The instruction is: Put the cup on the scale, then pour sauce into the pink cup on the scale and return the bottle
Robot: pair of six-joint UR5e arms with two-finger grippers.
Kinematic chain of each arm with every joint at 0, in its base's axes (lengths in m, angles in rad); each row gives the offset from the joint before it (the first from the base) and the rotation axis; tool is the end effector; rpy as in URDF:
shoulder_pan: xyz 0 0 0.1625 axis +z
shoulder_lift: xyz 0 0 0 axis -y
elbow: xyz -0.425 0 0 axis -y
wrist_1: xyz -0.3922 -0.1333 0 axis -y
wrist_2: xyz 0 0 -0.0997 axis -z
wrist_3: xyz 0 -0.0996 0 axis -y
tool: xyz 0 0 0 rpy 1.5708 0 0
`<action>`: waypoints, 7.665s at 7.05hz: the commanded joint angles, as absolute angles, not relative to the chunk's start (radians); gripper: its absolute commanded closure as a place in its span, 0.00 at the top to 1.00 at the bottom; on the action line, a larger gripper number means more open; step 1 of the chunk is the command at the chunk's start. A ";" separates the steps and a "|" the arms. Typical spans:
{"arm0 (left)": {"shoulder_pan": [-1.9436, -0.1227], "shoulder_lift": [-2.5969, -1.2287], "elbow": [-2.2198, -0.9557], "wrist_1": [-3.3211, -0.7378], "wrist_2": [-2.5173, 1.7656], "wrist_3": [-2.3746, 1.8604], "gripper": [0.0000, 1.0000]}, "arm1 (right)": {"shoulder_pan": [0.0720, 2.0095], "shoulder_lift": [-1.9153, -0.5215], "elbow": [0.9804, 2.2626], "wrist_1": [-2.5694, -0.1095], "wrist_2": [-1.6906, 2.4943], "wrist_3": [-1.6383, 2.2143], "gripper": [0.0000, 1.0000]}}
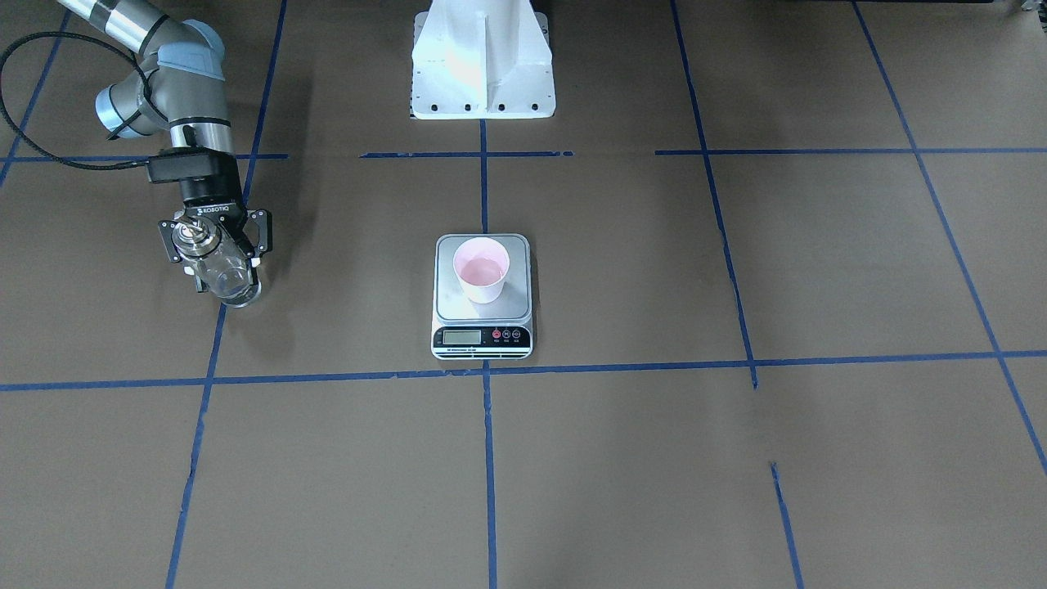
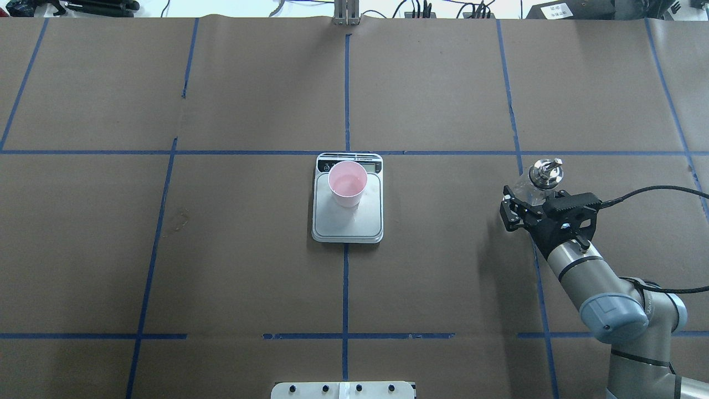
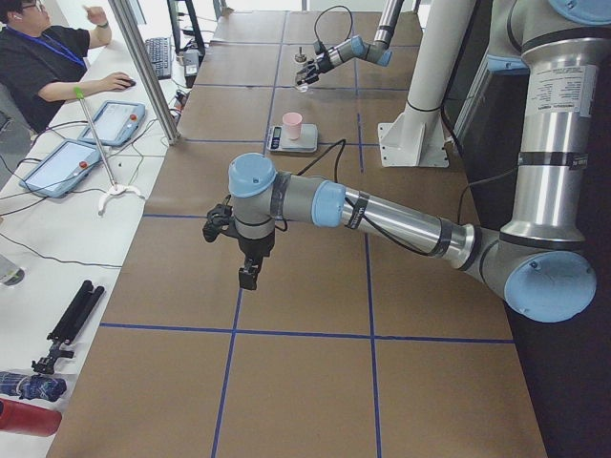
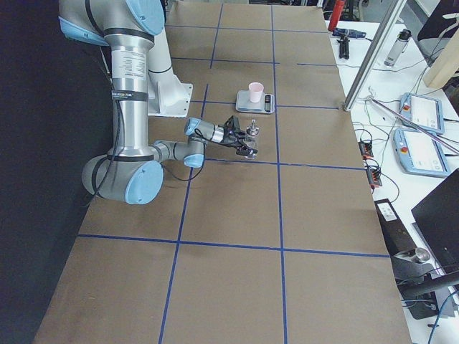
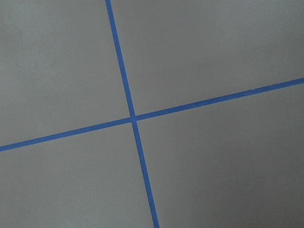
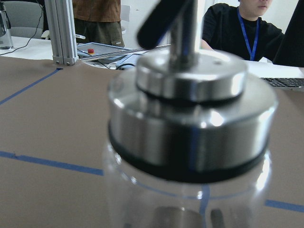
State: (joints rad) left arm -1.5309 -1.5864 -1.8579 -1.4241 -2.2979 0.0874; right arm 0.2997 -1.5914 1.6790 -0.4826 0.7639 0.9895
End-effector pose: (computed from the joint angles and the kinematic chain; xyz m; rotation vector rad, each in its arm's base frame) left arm -0.0475 -0.4933 0.5285 0.1665 0.7228 0.1781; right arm -0.4017 -0.3389 0.4876 1.1051 -0.6939 0.2331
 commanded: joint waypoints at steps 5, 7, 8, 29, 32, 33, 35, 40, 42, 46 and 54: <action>-1.531 -1.586 -1.852 -1.424 -2.298 0.087 1.00 | 0.299 -1.588 1.769 -0.529 0.773 0.625 0.00; -1.531 -1.585 -1.850 -1.422 -2.298 0.087 1.00 | 0.308 -1.540 1.798 -0.488 0.767 0.368 0.00; -1.531 -1.585 -1.847 -1.422 -2.298 0.087 1.00 | 0.305 -1.517 1.807 -0.489 0.778 0.406 0.00; -1.532 -1.513 -1.853 -1.416 -2.313 0.087 1.00 | 0.239 -1.002 1.748 -1.993 0.456 0.525 0.00; -1.531 -1.506 -1.852 -1.416 -2.319 0.087 1.00 | 0.245 -0.953 1.749 -2.162 0.437 0.520 0.00; -1.531 -1.506 -1.848 -1.416 -2.319 0.087 1.00 | 0.247 -0.953 1.749 -2.204 0.419 0.520 0.00; -1.531 -1.506 -1.844 -1.416 -2.319 0.087 1.00 | 0.250 -0.951 1.750 -2.267 0.391 0.490 0.00; -1.531 -1.508 -1.839 -1.416 -2.335 0.087 1.00 | 0.265 -0.905 1.753 -2.427 0.373 0.420 0.00; -1.531 -1.508 -1.842 -1.416 -2.335 0.087 1.00 | 0.281 -0.910 1.755 -2.466 0.373 0.420 0.00; -1.531 -1.508 -1.841 -1.416 -2.335 0.087 1.00 | 0.281 -0.919 1.756 -2.468 0.371 0.422 0.00; -1.531 -1.508 -1.845 -1.417 -2.335 0.087 1.00 | 0.284 -0.920 1.758 -2.467 0.373 0.440 0.00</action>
